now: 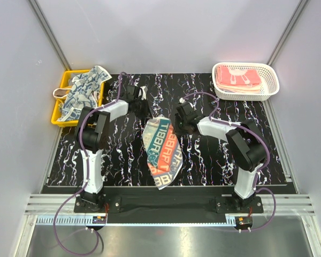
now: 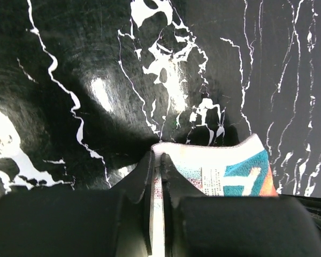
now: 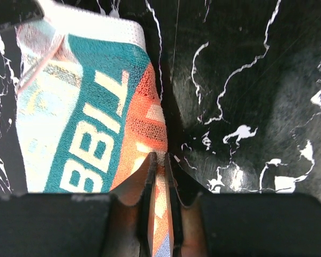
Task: Fold and stack the towels
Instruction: Flatten out the crumpled towel
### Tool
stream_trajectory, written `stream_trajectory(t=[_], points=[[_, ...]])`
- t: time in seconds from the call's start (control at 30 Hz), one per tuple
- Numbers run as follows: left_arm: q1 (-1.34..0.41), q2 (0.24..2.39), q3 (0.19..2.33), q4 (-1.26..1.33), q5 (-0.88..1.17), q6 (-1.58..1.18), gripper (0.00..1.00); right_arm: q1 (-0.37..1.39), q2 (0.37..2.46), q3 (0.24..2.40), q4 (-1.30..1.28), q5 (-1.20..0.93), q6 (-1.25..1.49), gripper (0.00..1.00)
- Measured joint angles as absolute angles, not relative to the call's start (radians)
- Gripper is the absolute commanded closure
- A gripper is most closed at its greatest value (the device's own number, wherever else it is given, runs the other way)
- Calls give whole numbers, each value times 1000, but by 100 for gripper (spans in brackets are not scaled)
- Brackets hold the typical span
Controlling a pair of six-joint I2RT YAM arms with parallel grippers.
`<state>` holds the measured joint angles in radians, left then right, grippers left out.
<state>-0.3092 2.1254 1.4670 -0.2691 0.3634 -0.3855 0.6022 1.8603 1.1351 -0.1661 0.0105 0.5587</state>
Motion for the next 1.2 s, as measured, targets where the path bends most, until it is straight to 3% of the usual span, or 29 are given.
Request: stream_trajectory(t=[0.2, 0.43, 0.67, 0.8, 0.93, 1.2], points=[[-311, 2038, 1440, -287, 358, -434, 100, 603, 1859, 1185, -219, 69, 518, 85], [-320, 1753, 1350, -292, 284, -525, 100, 604, 1789, 1259, -321, 171, 447, 86], [-367, 1436, 1078, -282, 139, -633, 100, 732, 1664, 1231, -333, 261, 432, 87], [-408, 1296, 791, -278, 78, -709, 100, 913, 1660, 1121, -300, 275, 471, 80], [-423, 1224, 576, -307, 37, -759, 100, 1043, 1747, 1048, -282, 263, 515, 65], [-422, 1151, 514, -306, -6, -787, 100, 1032, 1682, 1039, -305, 297, 529, 55]])
